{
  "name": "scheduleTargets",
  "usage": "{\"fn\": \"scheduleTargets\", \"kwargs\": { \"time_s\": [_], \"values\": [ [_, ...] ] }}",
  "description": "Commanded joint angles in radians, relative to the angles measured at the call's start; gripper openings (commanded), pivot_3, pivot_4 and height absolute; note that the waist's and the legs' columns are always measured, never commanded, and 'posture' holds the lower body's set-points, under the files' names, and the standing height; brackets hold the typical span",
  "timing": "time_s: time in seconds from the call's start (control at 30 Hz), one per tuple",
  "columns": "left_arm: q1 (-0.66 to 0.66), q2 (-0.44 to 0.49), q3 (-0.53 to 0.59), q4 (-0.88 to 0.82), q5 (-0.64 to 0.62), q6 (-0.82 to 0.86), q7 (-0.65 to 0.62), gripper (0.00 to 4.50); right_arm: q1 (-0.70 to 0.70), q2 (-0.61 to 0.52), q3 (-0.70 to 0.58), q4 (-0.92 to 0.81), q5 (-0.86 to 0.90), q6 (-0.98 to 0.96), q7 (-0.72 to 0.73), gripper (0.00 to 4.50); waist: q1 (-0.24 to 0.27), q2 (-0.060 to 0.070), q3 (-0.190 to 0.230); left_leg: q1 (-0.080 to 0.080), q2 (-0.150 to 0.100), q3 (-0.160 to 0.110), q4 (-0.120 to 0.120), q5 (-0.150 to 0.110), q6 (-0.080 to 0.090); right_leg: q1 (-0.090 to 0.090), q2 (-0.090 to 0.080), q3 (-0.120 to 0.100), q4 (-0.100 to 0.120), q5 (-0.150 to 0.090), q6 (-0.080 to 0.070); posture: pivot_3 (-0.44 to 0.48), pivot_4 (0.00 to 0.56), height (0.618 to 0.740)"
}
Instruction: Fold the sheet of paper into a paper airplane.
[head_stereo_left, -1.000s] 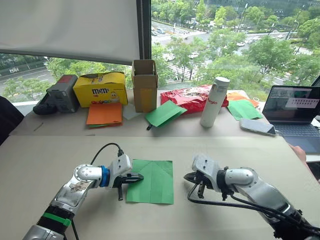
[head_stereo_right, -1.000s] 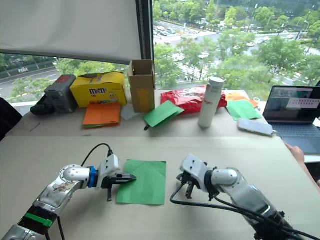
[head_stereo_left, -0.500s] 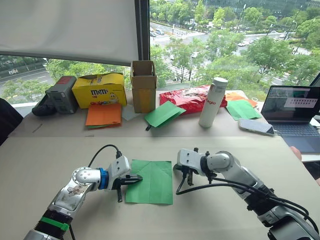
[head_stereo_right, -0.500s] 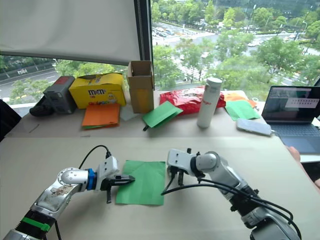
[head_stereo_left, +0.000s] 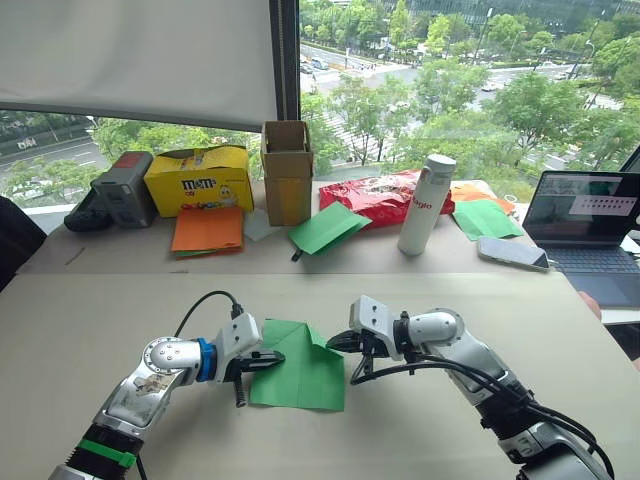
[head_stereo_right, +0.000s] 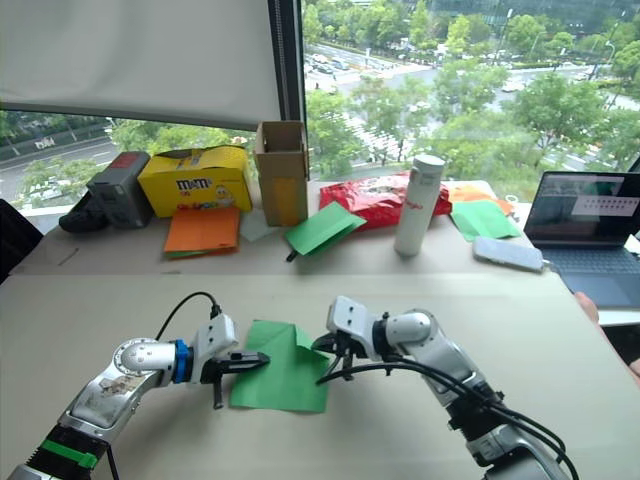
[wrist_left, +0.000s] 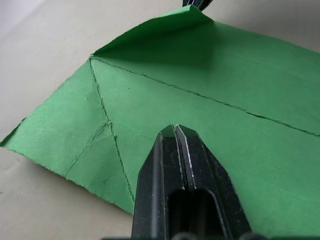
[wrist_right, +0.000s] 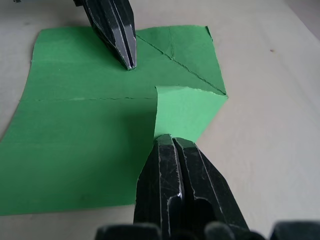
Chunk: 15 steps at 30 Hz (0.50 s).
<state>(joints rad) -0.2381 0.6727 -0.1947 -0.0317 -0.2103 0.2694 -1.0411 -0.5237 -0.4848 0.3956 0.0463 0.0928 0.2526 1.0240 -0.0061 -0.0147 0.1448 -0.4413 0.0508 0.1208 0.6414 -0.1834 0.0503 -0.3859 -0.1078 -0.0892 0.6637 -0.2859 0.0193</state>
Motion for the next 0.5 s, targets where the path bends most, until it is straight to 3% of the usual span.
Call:
{"fn": "scheduleTargets", "kwargs": {
  "time_s": [0.03, 0.3, 0.4, 0.5],
  "values": [
    [0.026, 0.008, -0.033, 0.021, 0.023, 0.044, -0.013, 0.03, -0.001, 0.002, -0.031, -0.025, 0.011, -0.014, 0.002, 0.00, 0.000, 0.000, 0.000, 0.000, 0.000, 0.000, 0.000, 0.000, 0.000, 0.000, 0.000, 0.000, 0.000, 0.000, 0.000, 0.000, 0.150, 0.740],
    [0.023, 0.009, -0.035, 0.021, 0.020, 0.045, -0.027, 0.03, 0.028, -0.017, -0.112, -0.152, 0.076, 0.140, -0.026, 0.00, 0.002, 0.000, 0.000, 0.000, 0.000, 0.000, 0.000, 0.000, 0.000, 0.000, 0.000, 0.000, 0.000, 0.000, 0.000, 0.000, 0.150, 0.740],
    [0.021, 0.006, -0.036, 0.019, 0.019, 0.049, -0.029, 0.00, 0.075, -0.019, -0.123, -0.233, 0.132, 0.246, -0.026, 0.94, 0.002, 0.000, 0.000, 0.000, 0.000, 0.000, 0.000, 0.000, 0.000, 0.000, 0.000, 0.000, 0.000, 0.000, 0.000, 0.000, 0.150, 0.740],
    [0.017, 0.004, -0.038, 0.018, 0.019, 0.051, -0.033, 0.00, 0.117, -0.043, -0.107, -0.248, 0.080, 0.231, -0.057, 1.94, 0.003, 0.000, 0.000, 0.000, 0.000, 0.000, 0.000, -0.001, 0.001, 0.000, -0.001, 0.000, 0.000, 0.000, 0.000, 0.000, 0.150, 0.740]
  ]
}}
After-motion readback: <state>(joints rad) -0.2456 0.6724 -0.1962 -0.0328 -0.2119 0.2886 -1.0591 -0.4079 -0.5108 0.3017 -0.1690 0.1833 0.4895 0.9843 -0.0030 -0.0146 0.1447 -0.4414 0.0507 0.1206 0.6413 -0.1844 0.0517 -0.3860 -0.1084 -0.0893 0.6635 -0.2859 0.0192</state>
